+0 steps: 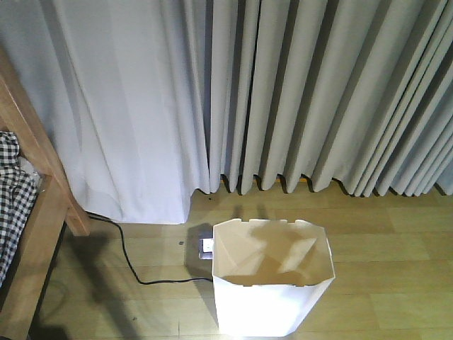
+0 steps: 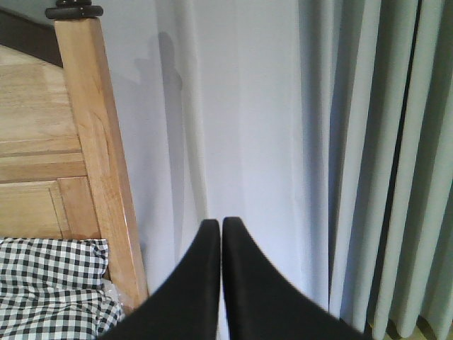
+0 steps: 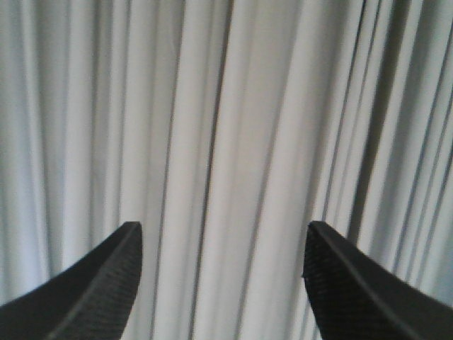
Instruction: Move trash bin to bedside with robot
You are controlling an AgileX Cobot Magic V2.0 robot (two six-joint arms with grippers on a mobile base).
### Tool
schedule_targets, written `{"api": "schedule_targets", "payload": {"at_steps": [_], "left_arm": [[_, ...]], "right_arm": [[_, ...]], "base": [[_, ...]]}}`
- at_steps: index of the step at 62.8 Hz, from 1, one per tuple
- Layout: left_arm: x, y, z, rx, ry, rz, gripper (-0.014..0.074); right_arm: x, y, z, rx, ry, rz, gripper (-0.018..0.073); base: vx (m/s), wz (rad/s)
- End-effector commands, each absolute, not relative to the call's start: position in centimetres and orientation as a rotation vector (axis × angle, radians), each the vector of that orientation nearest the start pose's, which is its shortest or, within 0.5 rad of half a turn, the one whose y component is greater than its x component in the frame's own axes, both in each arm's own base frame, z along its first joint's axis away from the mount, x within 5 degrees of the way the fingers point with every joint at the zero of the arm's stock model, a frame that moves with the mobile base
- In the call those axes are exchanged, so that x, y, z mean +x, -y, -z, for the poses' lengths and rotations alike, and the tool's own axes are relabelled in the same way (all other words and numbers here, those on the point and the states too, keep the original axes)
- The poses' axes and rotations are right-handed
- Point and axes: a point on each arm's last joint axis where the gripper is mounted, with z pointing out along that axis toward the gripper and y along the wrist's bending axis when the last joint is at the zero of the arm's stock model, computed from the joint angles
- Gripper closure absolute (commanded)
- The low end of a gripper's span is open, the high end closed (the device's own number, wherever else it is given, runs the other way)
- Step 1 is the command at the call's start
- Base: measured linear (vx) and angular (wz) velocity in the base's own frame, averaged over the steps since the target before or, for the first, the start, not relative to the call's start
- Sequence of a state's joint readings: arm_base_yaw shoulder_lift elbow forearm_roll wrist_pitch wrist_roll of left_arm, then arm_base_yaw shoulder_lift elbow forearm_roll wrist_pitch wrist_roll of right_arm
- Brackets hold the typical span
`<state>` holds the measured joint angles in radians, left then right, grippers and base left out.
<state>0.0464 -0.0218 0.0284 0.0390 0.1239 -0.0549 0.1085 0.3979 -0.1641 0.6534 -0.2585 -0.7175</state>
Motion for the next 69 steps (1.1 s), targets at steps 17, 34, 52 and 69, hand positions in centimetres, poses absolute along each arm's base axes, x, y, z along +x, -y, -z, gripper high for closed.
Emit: {"api": "schedule_targets", "payload": {"at_steps": [17, 34, 52, 69], "left_arm": [[5.5, -0.3, -20.7, -0.055, -1.515, -0.019, 0.0603], [5.5, -0.3, -20.7, -0.055, -1.515, -0.019, 0.0603], [5.5, -0.3, -20.7, -0.055, -1.515, -0.019, 0.0603], [5.5, -0.3, -20.7, -0.055, -1.515, -0.019, 0.0603]], "right_arm": [[9.6, -0.6, -26.9, -0.093, -1.454, 0.024, 0.0178], [9.7, -0.7, -26.7, -0.102, -1.472, 0.012, 0.0574], [9.7, -0.7, -26.7, -0.103, -1.473, 0.012, 0.0568], [9.7, -0.7, -26.6, -0.102, -1.472, 0.021, 0.0568]], "base": [[0.0, 0.0], [0.0, 0.0], [0.0, 0.0], [0.0, 0.0]]}}
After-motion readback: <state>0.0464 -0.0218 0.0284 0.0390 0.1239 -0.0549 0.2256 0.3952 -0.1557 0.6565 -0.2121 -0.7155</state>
